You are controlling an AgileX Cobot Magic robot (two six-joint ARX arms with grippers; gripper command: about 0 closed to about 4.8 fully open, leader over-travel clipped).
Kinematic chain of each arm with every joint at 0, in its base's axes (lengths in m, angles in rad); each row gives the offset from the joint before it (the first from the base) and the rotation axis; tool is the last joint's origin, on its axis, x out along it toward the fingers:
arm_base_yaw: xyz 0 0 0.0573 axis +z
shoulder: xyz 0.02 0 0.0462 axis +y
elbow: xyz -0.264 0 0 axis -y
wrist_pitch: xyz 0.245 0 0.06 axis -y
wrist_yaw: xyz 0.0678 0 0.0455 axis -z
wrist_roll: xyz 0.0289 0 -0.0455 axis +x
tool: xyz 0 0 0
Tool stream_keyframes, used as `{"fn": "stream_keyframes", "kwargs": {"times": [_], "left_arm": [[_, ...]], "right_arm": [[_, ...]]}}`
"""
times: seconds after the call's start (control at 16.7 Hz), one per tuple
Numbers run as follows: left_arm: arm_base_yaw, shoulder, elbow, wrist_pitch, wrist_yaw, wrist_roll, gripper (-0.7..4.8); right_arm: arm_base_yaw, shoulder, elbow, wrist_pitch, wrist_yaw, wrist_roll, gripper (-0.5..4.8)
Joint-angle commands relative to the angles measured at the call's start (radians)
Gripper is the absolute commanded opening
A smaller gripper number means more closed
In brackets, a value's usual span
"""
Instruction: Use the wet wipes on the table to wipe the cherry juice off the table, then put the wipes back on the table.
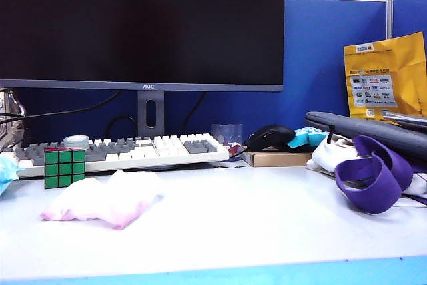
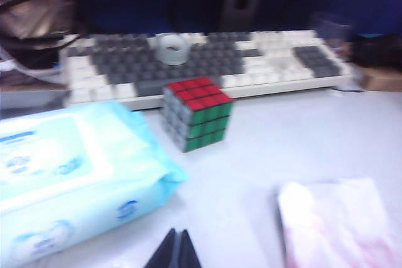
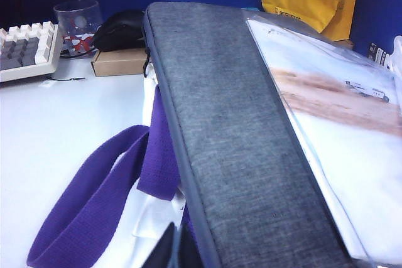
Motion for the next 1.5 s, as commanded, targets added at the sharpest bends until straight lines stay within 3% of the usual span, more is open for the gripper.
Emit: {"fn": "stream_keyframes", "kwargs": {"times": [0.06, 1.5], "left_arm": [[-0.002, -0.003, -0.001, -0.016, -0.008, 0.003, 0.25], [-0.001, -0.003, 0.0, -0.015, -0.007, 0.003, 0.26]], "right_arm": [[0.0, 0.0, -0.002, 0.013, 0.001, -0.003, -0.01], [-0.001, 0.0, -0.002, 0.013, 0.001, -0.003, -0.01]]}}
